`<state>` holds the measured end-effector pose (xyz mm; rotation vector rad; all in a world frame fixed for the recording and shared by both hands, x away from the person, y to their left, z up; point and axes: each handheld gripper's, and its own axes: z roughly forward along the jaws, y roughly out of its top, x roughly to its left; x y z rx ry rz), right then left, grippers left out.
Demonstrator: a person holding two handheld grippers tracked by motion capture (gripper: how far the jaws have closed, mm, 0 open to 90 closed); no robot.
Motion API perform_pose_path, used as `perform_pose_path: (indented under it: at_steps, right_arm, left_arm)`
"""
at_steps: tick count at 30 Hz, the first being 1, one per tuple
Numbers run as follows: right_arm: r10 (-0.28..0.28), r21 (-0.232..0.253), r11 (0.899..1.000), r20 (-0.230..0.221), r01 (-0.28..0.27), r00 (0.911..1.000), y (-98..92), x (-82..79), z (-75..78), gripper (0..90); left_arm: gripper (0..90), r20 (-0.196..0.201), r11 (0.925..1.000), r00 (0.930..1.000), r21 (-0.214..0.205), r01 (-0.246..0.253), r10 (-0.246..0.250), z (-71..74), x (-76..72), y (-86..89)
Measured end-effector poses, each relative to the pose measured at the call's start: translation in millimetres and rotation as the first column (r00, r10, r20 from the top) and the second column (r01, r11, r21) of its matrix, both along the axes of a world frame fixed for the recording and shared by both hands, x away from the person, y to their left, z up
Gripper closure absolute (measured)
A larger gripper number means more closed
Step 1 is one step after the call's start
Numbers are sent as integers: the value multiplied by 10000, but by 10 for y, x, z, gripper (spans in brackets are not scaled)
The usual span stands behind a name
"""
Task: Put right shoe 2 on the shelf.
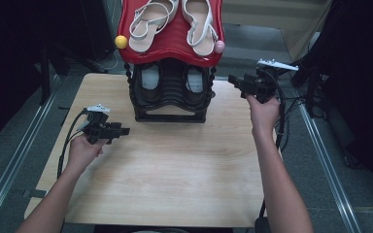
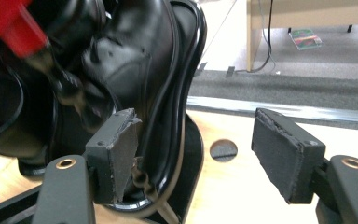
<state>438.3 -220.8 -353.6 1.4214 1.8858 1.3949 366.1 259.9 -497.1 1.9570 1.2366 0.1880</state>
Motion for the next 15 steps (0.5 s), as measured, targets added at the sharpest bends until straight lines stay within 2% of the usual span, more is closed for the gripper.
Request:
perform_pose_path:
  at_steps: [2,11,15]
  right_arm:
    - [-89,-184,9998,-65,88,9999,4,-14,-78,322]
    - [-201,-141,9997,-621,193,9979,-20,-71,-427,301]
    - [136,62,9999,-636,-132,9979,-42,-137,-560,271]
  left_arm:
    - [475,-73,10000,10000,4,30,-30,-9,6,3]
    - [472,-41,10000,10000,29,-3,3,-3,8,17]
    - [470,-15,10000,10000,17,-12,12,-3,9,23]
